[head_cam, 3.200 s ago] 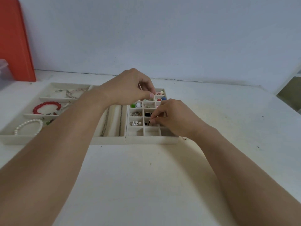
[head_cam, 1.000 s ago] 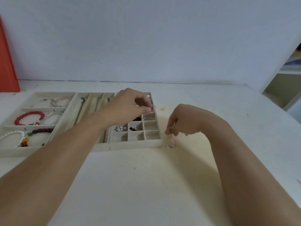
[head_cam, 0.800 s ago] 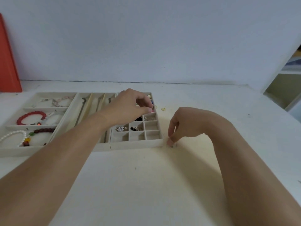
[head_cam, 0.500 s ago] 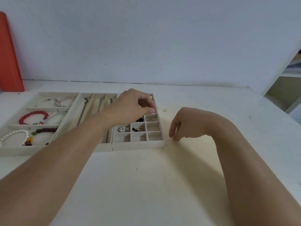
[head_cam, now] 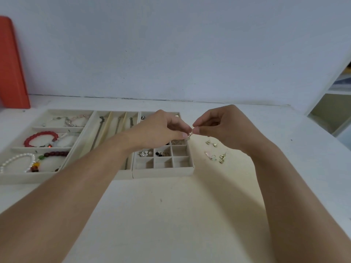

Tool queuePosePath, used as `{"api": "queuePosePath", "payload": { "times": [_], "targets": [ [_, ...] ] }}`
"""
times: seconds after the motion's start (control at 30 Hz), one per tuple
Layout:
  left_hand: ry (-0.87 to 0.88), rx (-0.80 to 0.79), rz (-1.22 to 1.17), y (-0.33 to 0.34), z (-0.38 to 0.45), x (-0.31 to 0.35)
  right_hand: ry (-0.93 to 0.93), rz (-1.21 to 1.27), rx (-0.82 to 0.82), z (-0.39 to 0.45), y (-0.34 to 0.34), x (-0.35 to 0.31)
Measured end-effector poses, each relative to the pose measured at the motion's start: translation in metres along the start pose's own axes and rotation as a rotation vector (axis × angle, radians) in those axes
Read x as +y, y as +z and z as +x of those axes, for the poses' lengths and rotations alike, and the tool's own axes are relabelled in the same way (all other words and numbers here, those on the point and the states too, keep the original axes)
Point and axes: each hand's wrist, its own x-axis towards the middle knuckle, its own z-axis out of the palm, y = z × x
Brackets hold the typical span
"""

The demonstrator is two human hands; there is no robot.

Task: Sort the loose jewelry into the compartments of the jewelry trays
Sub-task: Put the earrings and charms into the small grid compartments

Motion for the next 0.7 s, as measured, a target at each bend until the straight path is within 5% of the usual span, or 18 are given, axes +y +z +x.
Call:
{"api": "queuePosePath", "payload": {
  "times": [0.33, 0.53, 0.7],
  "targets": [
    [-0.001, 0.041, -0.05, 0.005, 0.002, -0.002, -0.005, 0.078, 0.006, 0.004, 0.0, 0.005],
    [-0.034, 0.204, -0.083, 0.005, 0.004, -0.005, 0.212, -0.459, -0.162, 0.007, -0.004, 0.025],
    [-0.029, 0.303, -0.172, 0.003, 0.004, -0.003, 0.335, -0.621, -0.205, 0.01, 0.003, 0.035]
  ]
}}
